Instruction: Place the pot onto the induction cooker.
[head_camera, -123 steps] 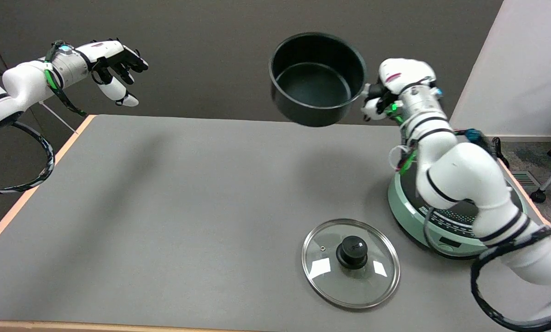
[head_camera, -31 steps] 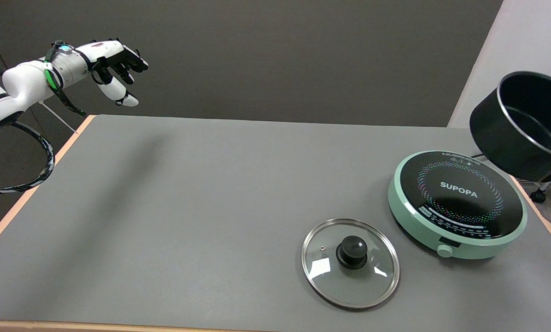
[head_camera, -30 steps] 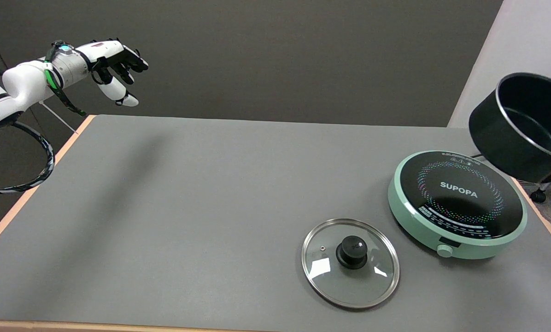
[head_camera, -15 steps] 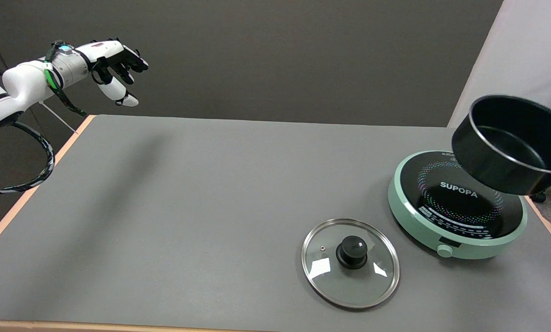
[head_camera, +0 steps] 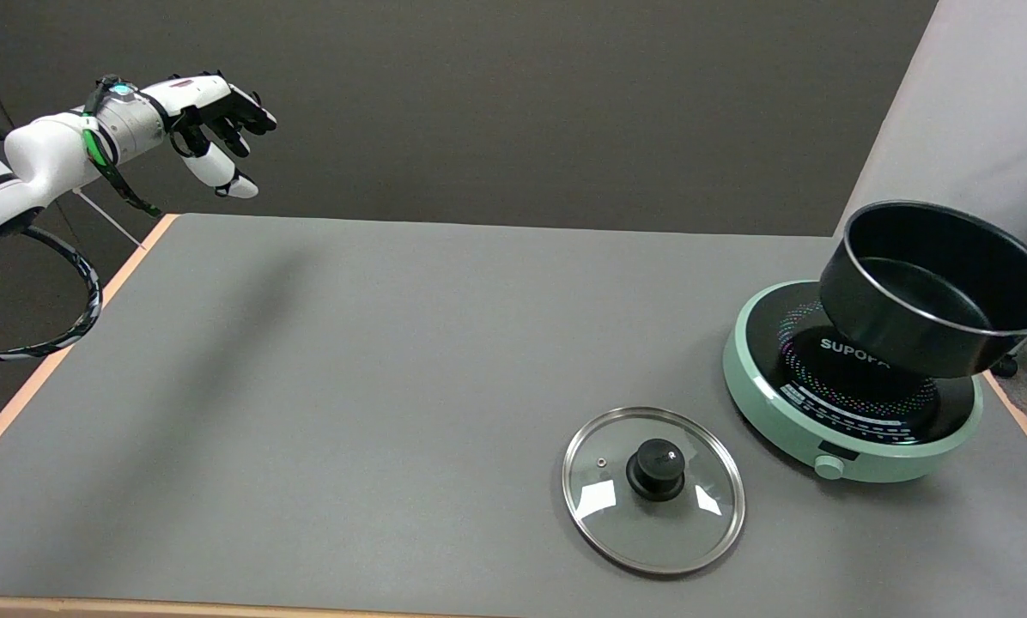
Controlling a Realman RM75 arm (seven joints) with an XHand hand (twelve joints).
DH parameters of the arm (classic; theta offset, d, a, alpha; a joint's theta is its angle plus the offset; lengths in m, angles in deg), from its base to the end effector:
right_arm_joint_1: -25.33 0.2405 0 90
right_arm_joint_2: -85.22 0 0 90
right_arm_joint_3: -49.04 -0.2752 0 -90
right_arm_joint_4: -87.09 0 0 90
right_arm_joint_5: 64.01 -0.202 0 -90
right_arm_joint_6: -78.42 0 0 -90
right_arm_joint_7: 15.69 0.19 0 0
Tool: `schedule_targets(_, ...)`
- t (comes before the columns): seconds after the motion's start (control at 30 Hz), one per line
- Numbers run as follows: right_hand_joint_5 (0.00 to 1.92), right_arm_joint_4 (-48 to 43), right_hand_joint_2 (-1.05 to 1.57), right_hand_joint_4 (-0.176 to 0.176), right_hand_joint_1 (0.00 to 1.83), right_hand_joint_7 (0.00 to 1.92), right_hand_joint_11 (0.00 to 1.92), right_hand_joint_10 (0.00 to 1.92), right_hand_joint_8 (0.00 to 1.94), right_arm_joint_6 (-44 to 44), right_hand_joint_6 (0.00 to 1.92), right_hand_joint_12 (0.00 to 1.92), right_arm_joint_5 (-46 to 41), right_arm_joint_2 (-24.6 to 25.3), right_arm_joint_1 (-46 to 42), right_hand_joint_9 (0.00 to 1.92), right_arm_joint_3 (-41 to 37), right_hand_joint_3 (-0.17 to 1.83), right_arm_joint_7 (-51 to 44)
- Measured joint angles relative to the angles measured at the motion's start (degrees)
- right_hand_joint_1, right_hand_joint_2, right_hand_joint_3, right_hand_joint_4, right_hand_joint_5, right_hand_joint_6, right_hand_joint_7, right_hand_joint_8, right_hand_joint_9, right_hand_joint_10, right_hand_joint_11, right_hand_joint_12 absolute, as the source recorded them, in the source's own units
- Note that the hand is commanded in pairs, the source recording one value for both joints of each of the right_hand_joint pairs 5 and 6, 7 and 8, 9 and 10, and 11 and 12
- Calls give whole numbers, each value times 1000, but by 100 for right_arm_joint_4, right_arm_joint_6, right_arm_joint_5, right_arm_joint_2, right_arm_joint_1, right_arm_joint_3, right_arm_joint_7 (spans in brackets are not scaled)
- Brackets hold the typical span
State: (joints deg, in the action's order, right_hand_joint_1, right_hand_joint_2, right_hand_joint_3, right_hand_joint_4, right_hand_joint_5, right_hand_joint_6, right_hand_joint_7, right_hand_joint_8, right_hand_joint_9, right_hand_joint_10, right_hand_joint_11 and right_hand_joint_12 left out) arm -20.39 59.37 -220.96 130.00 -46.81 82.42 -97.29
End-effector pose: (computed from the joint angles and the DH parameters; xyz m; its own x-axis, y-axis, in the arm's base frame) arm -0.1545 -0.1380 0.6267 0.9748 -0.1777 0.1349 0.0129 0.6488 0.7609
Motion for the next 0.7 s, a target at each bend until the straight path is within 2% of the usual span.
schedule_targets(0.7,1920,-22,1247,-38,1080,1920,1920,1920,1920,175,1920,1920,-68,130,454,1920,503,908,-98)
